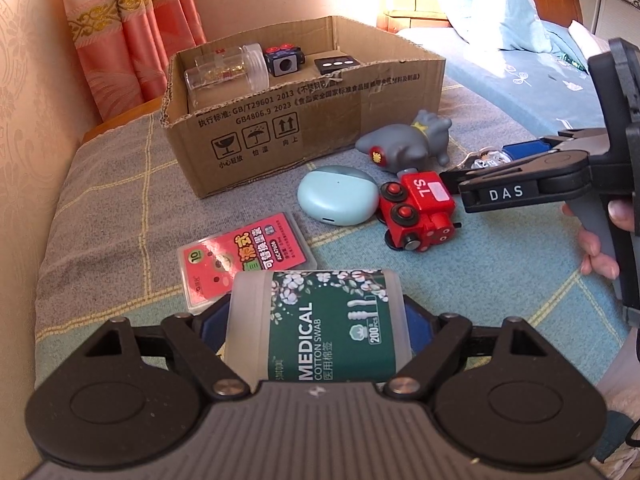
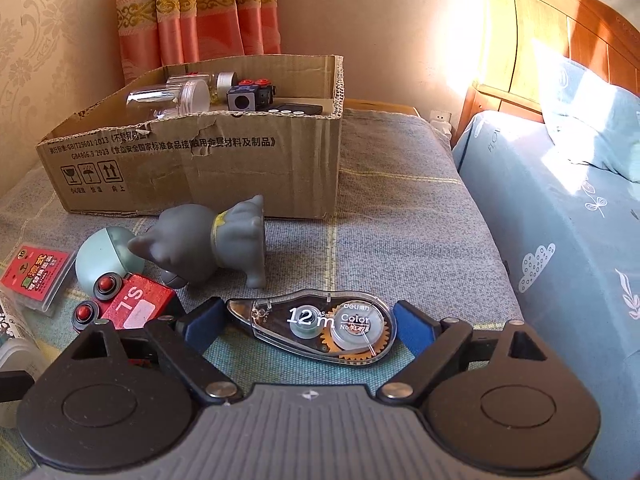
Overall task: Organize rigid objects
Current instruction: 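Carry the swab bottle toward the box with the left gripper while the right holds the tape, then lower the swab bottle into the box and open the left gripper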
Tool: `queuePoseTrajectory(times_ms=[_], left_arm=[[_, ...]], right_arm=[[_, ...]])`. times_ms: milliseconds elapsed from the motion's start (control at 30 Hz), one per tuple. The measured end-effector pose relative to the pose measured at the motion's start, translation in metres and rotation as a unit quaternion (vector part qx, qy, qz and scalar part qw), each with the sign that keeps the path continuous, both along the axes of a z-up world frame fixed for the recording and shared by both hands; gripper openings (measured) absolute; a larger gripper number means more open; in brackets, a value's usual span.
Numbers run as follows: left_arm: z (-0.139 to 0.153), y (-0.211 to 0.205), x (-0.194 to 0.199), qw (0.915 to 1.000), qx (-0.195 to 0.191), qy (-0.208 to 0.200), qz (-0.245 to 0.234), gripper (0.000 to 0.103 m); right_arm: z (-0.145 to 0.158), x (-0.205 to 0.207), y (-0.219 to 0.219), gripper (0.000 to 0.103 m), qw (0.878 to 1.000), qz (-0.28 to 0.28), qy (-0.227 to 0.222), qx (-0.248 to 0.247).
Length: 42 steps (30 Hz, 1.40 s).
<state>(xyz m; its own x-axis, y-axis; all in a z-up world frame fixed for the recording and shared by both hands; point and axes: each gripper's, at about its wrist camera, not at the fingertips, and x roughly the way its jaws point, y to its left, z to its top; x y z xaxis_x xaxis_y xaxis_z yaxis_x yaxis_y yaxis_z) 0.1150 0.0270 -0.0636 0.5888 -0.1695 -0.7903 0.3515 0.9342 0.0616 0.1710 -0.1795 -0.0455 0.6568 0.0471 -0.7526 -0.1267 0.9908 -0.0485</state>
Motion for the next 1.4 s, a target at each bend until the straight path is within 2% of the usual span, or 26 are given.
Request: queuePoseTrajectory(times_ms=[567, 1067, 1400], left_arm=[[0.005, -0.002, -0.003, 0.9999, 0.005, -0.015, 0.004, 0.085], [0.007, 0.0, -0.005, 0.9999, 0.006, -0.007, 0.005, 0.082], [0.023, 0.007, -0.005, 0.9999, -0.008, -0.008, -0.004, 0.082]], right_arm=[[0.001, -0.002, 0.004, 0.092, 1.0, -0.016, 0.003, -0.004], [0.017, -0.005, -0.002, 0.092, 1.0, 0.006, 0.002, -0.006], [0.03, -0.009, -0.003, 0.092, 0.999, 0.037, 0.002, -0.011]])
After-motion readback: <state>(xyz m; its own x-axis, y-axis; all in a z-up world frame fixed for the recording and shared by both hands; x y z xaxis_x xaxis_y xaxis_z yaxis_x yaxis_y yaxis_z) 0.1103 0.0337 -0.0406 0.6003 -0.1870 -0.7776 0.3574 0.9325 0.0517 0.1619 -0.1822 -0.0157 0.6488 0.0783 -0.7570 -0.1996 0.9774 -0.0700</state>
